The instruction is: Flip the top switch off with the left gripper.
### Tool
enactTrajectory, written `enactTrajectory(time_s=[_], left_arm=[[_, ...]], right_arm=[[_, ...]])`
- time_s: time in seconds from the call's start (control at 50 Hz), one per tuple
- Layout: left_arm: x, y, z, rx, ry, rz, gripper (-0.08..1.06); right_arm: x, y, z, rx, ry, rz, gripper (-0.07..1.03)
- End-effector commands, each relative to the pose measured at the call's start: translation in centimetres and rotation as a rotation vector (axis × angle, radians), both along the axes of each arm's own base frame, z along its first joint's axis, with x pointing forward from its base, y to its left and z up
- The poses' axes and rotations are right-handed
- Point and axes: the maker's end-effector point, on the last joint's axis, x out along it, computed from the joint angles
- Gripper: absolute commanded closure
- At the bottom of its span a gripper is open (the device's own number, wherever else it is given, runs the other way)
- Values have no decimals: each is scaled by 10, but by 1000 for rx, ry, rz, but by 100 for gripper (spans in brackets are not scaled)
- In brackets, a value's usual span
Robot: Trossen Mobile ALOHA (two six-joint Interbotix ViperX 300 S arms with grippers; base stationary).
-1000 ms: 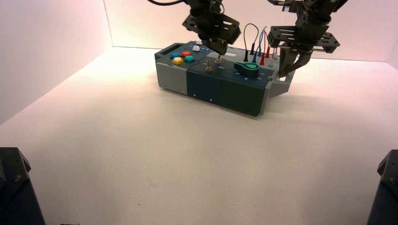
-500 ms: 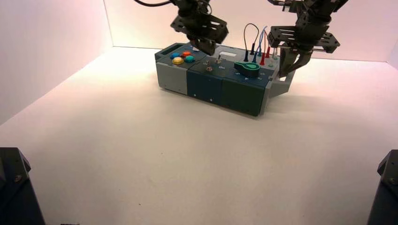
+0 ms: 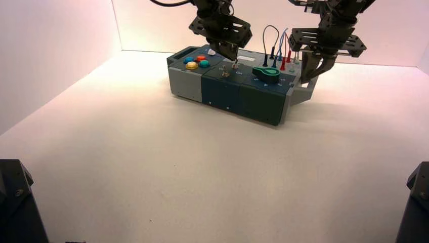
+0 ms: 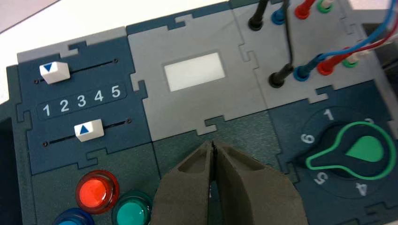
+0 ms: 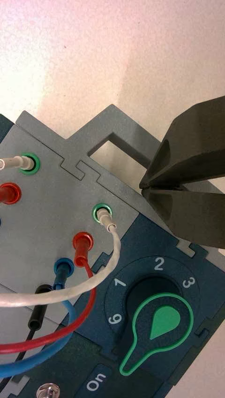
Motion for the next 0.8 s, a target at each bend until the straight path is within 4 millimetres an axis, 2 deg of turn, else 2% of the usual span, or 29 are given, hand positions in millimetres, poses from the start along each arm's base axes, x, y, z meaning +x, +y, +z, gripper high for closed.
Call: enactTrajectory(time_s=[0.02, 0.3, 0.56, 0.8], left_arm=[[1, -8, 36, -45, -56, -10, 100], [-2, -10, 40, -52, -53, -10, 100], [-13, -27, 39, -55, -52, -47, 100], [-15, -29, 33, -48, -44, -53, 100]], right_arm=[[0, -1, -1, -3, 5, 4, 99], [0, -1, -1, -3, 5, 4, 99], [0, -1, -1, -3, 7, 4, 99], [0, -1, -1, -3, 7, 4, 98]])
